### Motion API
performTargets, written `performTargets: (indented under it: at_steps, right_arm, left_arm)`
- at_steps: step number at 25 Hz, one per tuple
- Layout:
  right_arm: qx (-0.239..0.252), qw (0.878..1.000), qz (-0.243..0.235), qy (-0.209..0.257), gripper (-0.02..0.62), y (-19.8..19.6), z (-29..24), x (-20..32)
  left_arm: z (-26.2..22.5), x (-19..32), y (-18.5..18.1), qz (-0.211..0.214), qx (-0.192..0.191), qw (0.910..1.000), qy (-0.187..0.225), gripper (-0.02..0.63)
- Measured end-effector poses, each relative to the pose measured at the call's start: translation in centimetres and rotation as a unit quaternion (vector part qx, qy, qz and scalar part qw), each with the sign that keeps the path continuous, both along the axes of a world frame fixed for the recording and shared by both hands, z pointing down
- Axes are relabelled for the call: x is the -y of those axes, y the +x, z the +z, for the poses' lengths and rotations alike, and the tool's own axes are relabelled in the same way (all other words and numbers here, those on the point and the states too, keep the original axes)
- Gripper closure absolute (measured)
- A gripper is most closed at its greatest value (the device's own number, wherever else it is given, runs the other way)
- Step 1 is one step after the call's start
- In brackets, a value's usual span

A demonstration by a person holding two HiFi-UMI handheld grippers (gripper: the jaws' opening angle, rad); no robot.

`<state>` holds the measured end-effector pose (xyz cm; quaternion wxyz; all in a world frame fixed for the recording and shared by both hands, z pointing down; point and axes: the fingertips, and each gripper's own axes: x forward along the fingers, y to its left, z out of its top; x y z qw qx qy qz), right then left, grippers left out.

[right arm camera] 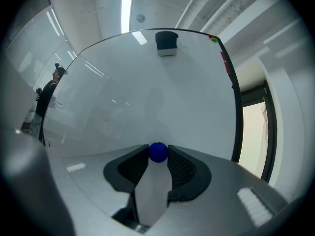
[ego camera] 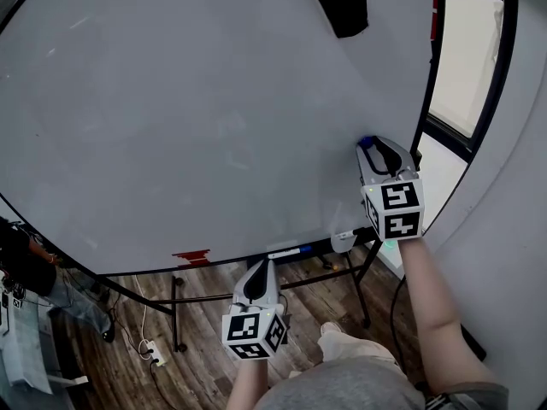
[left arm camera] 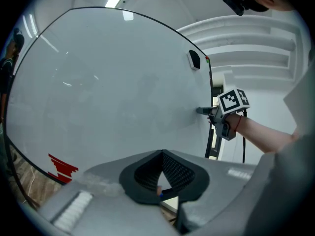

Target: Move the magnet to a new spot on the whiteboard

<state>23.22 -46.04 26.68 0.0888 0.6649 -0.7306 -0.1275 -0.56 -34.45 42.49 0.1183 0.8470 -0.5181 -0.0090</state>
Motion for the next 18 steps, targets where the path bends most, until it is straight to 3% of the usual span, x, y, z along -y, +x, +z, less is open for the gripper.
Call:
performTargets:
  at_steps: [18]
  right_arm:
    - [0.013, 0.999, -0.031, -0.007, 0.471, -5.8, 0.7, -10.2]
  left_arm:
    - [-0.6, -8.5, -4.6, -0.020, 0.011, 0.9997, -0.001, 0.603]
